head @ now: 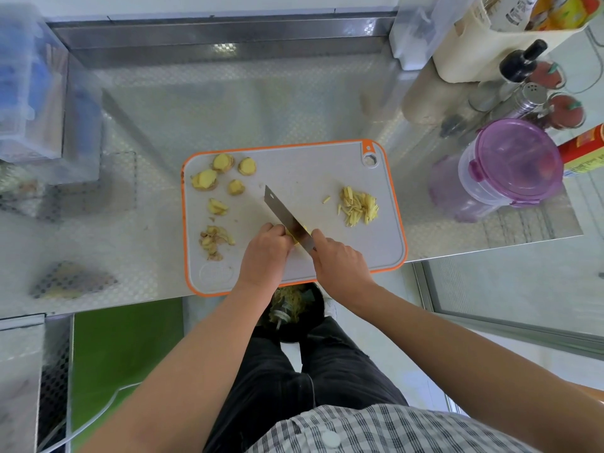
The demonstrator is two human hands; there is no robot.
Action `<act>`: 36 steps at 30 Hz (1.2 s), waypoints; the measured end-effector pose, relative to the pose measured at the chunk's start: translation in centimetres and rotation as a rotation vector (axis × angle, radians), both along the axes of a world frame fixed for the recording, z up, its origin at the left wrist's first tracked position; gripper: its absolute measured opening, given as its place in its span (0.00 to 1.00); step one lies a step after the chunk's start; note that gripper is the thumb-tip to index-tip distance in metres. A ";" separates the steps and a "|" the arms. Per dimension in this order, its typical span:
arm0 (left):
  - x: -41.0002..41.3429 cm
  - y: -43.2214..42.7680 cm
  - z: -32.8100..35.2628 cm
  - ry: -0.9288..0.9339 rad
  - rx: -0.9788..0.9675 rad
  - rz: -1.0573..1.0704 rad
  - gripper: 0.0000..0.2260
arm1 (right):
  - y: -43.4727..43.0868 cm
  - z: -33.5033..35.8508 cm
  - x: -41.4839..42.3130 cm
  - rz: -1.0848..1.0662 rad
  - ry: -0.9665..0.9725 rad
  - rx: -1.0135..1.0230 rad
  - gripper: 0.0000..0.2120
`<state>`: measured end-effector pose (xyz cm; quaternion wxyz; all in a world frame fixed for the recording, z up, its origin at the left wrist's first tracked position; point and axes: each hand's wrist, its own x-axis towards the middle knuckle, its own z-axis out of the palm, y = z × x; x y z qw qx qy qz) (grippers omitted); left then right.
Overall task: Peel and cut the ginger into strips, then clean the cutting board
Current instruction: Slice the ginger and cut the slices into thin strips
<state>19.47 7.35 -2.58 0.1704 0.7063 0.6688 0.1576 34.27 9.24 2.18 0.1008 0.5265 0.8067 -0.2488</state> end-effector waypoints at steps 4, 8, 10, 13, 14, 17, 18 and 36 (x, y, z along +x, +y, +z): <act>0.0 0.0 0.2 0.008 0.003 -0.014 0.09 | 0.6 0.5 1.3 -0.022 0.081 0.005 0.04; -0.1 -0.1 0.0 0.019 0.013 -0.018 0.08 | 1.0 1.0 1.6 0.003 0.066 0.009 0.06; -0.1 -0.1 0.0 0.014 0.016 -0.015 0.08 | 1.0 0.9 1.3 0.032 0.048 -0.002 0.07; 0.0 -0.1 0.0 0.006 0.019 -0.014 0.08 | 1.1 0.8 1.1 0.043 0.020 -0.009 0.07; 0.0 -0.1 0.1 0.007 0.020 -0.015 0.09 | 1.1 0.8 1.0 0.043 0.016 -0.011 0.07; 0.0 -0.1 0.1 0.012 0.024 -0.022 0.09 | 1.3 0.8 0.9 0.049 0.008 -0.015 0.06; 0.0 -0.1 0.1 0.009 0.024 -0.023 0.09 | 1.4 0.8 0.9 0.051 0.009 -0.016 0.05; 0.0 -0.2 0.0 0.001 0.023 0.004 0.06 | 0.5 -1.0 -0.3 0.016 -0.025 0.042 0.05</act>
